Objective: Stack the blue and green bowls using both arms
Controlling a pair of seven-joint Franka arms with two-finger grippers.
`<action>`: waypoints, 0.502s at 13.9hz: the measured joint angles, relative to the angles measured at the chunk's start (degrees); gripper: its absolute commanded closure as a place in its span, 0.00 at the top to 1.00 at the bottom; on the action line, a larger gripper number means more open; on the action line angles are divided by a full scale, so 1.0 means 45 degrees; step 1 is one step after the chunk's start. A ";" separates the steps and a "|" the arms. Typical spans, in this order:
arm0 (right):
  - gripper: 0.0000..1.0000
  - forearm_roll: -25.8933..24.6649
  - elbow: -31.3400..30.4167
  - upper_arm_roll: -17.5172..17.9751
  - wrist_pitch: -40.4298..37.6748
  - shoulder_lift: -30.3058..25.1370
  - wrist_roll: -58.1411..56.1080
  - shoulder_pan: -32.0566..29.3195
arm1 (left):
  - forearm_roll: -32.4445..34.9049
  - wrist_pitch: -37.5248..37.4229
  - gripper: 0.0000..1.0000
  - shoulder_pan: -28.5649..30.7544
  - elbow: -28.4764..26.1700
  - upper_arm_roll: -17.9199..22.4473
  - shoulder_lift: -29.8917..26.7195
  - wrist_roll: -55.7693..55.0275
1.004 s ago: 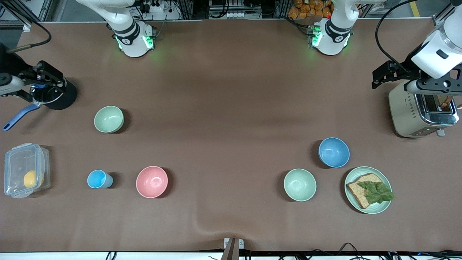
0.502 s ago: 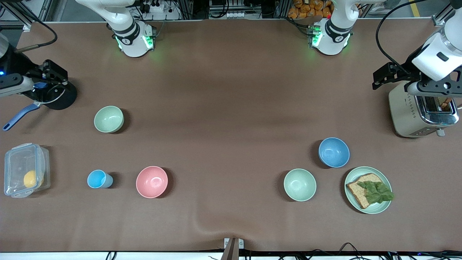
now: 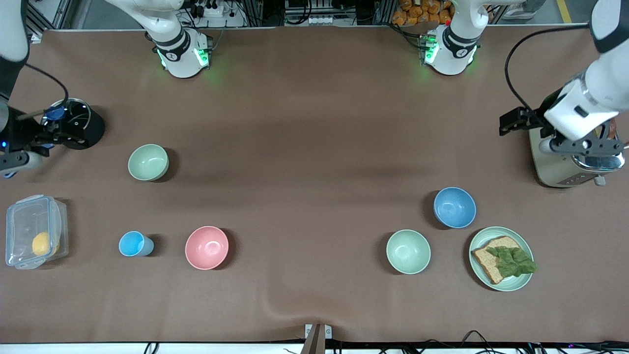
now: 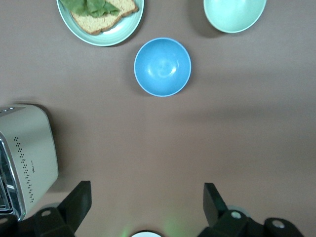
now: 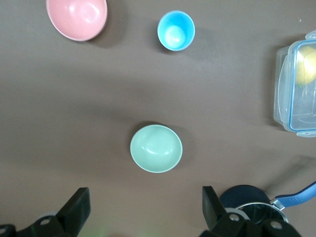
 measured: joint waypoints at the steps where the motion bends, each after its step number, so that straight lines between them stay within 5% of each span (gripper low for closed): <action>1: 1.00 0.0000 -0.0006 -0.0005 -0.0072 0.0109 -0.0364 -0.0236 | 0.0019 0.0000 1.00 0.0064 0.0010 0.0012 0.0274 0.0000; 7: 1.00 0.0305 -0.0417 -0.0014 0.0693 0.1305 -0.0670 -0.0714 | 0.0023 -0.0026 1.00 0.0282 0.0786 0.0028 0.1243 0.0000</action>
